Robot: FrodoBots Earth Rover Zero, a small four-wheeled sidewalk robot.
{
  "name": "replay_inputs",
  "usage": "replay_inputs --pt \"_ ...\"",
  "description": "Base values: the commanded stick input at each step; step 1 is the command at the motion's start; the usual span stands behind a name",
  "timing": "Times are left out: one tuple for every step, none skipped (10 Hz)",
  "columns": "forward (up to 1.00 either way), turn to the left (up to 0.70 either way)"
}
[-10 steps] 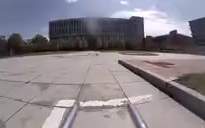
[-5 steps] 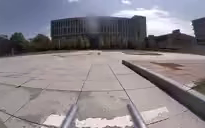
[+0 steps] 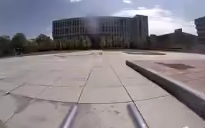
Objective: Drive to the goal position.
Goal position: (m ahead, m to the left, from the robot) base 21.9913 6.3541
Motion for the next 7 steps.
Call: replay_inputs --pt "0.70 -0.35" --pt "0.70 -0.33" --pt "0.70 -0.24" --pt "0.70 -0.12" --pt "0.70 0.00" --pt "0.70 0.00" --pt "0.70 0.00"
